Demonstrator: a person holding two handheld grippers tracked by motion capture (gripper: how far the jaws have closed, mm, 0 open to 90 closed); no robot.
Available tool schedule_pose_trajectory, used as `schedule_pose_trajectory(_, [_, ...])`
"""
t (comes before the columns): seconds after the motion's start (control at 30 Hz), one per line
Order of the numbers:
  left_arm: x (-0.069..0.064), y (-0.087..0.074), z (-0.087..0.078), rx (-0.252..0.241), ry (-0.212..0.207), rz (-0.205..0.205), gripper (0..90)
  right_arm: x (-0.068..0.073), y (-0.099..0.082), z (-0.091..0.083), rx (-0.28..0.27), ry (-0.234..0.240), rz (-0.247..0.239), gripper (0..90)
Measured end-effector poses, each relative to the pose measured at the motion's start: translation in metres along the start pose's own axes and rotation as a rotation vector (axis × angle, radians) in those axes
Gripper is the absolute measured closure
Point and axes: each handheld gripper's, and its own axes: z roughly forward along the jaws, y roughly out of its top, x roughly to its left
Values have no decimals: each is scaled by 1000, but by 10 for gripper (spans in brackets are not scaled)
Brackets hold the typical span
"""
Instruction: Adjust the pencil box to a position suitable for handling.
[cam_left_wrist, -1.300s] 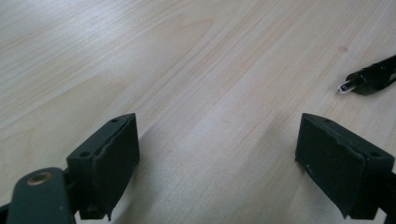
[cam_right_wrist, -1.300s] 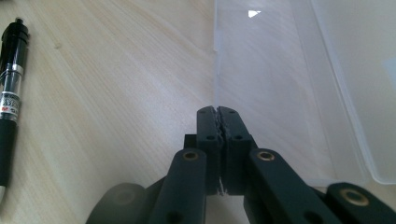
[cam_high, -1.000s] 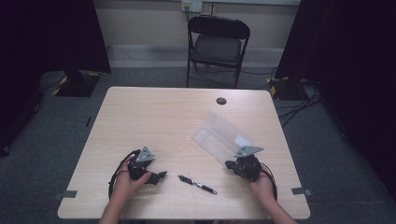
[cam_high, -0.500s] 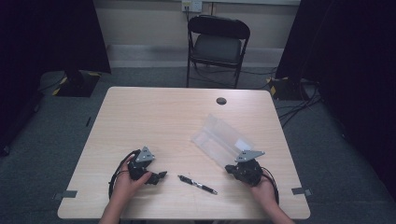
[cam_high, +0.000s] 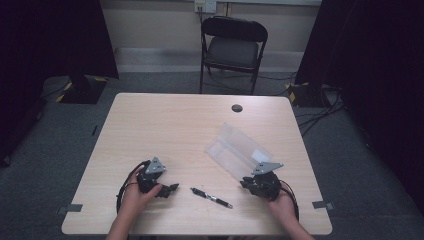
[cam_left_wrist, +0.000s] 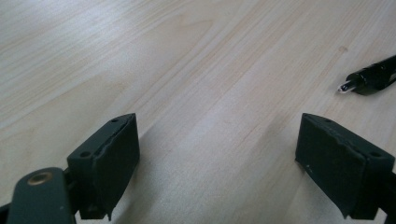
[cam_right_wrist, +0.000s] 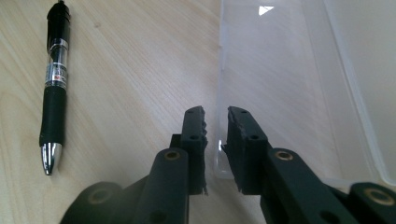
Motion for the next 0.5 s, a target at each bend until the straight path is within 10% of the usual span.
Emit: schedule_pose_trajectory(0.5, [0,0,0,1,1,0,134,26,14,-8,-46,52,-18,517])
